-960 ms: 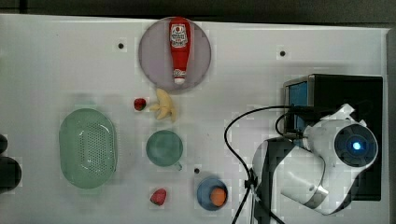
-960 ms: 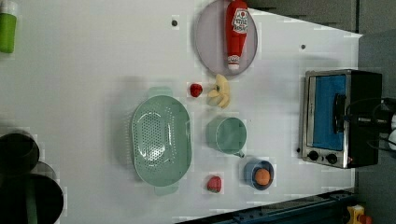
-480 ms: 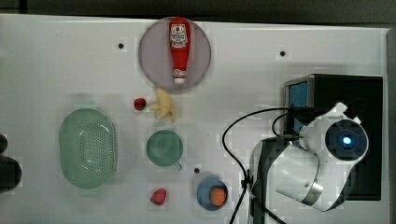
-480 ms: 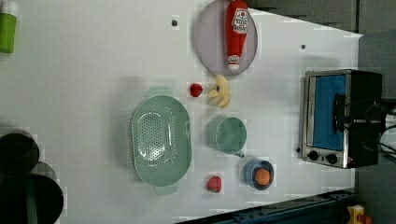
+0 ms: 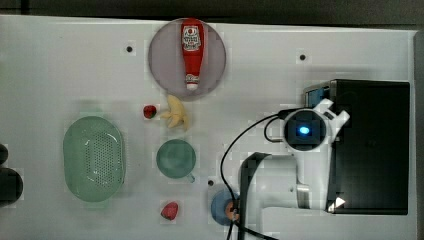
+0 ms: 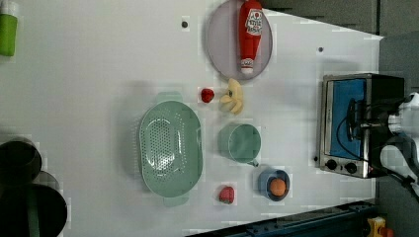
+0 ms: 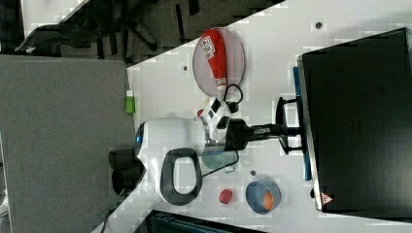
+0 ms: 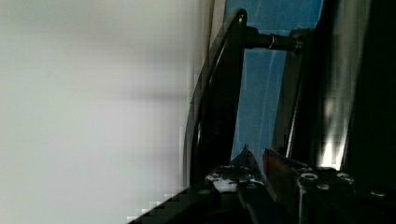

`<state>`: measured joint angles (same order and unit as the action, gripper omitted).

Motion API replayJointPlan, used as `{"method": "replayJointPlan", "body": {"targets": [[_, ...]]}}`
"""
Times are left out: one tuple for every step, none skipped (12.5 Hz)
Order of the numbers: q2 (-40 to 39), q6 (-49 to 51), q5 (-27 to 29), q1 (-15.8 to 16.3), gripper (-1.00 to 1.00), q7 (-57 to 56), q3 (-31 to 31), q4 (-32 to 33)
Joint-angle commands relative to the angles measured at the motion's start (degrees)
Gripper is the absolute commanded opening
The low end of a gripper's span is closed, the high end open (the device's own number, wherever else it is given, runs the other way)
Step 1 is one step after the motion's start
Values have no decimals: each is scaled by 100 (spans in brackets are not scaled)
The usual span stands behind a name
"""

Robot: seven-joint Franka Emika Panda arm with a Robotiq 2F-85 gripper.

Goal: Flap open oven.

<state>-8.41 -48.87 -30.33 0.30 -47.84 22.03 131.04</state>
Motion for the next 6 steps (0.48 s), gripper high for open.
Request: {"method": "replayJointPlan", "body": {"targets": [[-223,204,-549,310,-65,1575,-509,46],[-334,253,-794,371,-65,1939,-621,46],[-460,327,-1015,441,-65,2344,-729,47],[-599,399,-1252,521,-65,2761,-834,45],[-758,439,-1528,610,-65,3172,-932,37],[-934,531,-1836,714,-65,3617,-1009,13]]}}
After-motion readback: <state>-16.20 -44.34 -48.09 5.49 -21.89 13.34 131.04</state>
